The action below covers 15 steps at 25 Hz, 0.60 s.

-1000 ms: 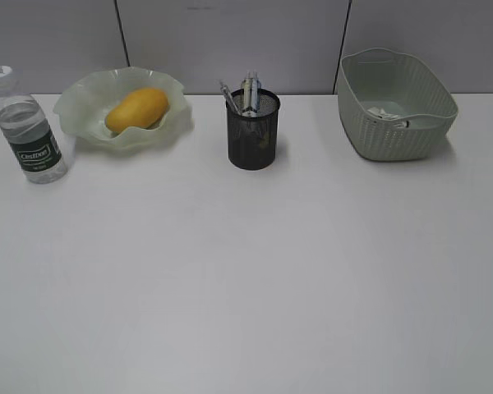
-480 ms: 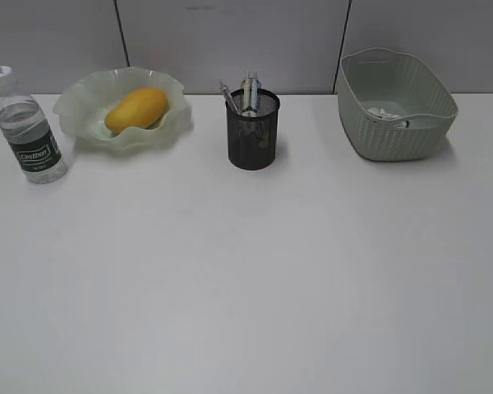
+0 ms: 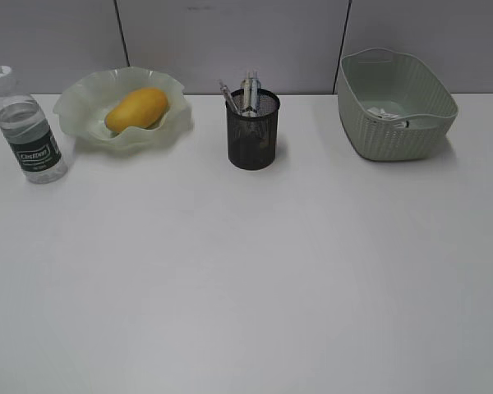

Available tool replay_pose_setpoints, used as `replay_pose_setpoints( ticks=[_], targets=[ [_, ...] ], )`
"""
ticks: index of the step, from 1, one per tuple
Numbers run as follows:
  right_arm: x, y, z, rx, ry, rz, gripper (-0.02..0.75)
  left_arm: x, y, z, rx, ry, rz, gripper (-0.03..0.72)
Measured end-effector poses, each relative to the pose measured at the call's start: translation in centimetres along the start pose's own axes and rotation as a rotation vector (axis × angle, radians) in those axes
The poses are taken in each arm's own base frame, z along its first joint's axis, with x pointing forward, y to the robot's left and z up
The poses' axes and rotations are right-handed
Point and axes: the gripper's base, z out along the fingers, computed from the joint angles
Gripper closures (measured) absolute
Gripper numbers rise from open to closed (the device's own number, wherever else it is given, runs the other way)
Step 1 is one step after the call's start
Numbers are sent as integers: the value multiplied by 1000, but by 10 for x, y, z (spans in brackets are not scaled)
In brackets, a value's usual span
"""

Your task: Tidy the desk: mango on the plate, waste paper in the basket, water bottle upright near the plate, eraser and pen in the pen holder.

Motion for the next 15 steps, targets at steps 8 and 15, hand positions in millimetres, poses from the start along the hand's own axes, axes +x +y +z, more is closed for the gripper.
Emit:
replay_pose_setpoints(
  ticks=[8,15],
  targets=[
    [0,0,0,-1,0,0,237,0,0,0,0,0,0,186],
    [0,0,0,-1,0,1,237,0,0,0,0,0,0,205]
  ],
)
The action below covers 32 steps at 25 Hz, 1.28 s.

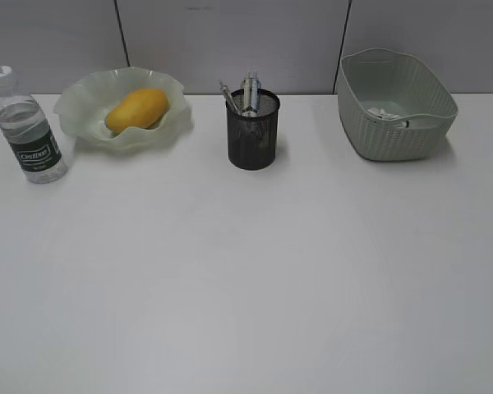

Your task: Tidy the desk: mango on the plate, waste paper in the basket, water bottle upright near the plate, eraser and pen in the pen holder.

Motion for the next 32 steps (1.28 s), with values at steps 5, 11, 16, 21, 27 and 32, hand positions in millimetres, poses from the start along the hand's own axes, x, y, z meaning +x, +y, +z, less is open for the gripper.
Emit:
replay_pose_setpoints(
  ticks=[5,11,16,21,27,32],
  targets=[
    [1,0,-2,-1,-12,1,237,0,0,0,-5,0,-3,234],
    [6,-2,-11,9,-81,17,237,0,0,-1,-51,-6,-29,242],
    [14,-5,-22,105,-164,109,237,1,0,-1,-158,-13,-92,242],
    [29,-3,-39,234,-304,205,237,1,0,-2,-288,-21,-167,243],
    [34,-1,-43,352,-347,285,237,2,0,-4,-420,-39,-241,243],
    [34,-1,-43,359,-347,291,237,7,-4,-11,-471,-100,-257,243]
  ],
)
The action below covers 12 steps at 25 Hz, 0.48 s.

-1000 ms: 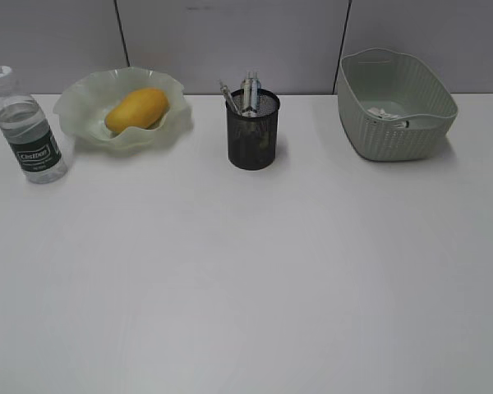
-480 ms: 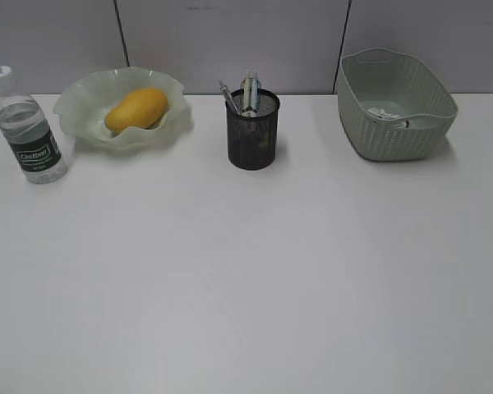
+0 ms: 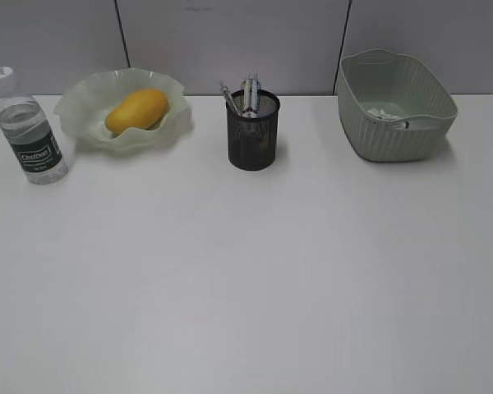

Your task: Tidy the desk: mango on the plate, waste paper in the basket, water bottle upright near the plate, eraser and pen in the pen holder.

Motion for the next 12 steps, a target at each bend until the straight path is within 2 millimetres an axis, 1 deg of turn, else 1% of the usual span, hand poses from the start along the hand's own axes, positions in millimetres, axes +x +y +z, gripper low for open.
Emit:
replay_pose_setpoints(
  ticks=[12],
  targets=[
    [0,0,0,-1,-1,0,237,0,0,0,-2,-4,-1,253]
  ],
)
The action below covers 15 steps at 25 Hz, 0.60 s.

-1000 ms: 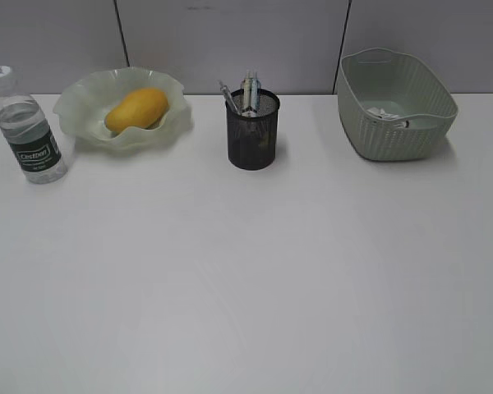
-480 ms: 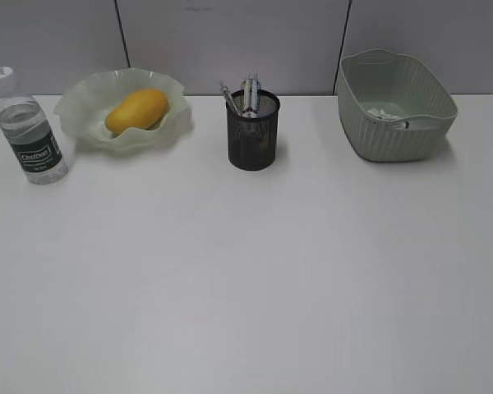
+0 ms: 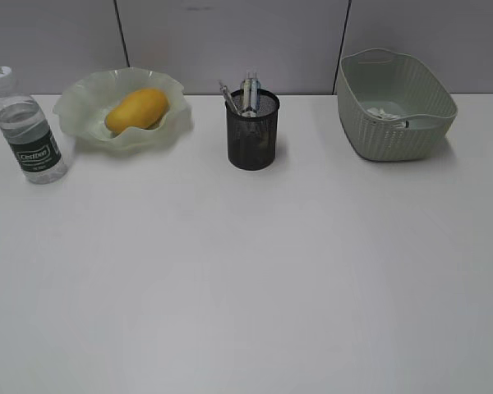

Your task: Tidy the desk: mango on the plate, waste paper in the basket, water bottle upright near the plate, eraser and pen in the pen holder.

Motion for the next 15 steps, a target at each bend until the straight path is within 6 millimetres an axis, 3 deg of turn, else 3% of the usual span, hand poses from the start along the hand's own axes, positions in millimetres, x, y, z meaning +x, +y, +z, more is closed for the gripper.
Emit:
replay_pose_setpoints(
  ticks=[15],
  targets=[
    [0,0,0,0,-1,0,237,0,0,0,-1,0,-1,260]
  ],
)
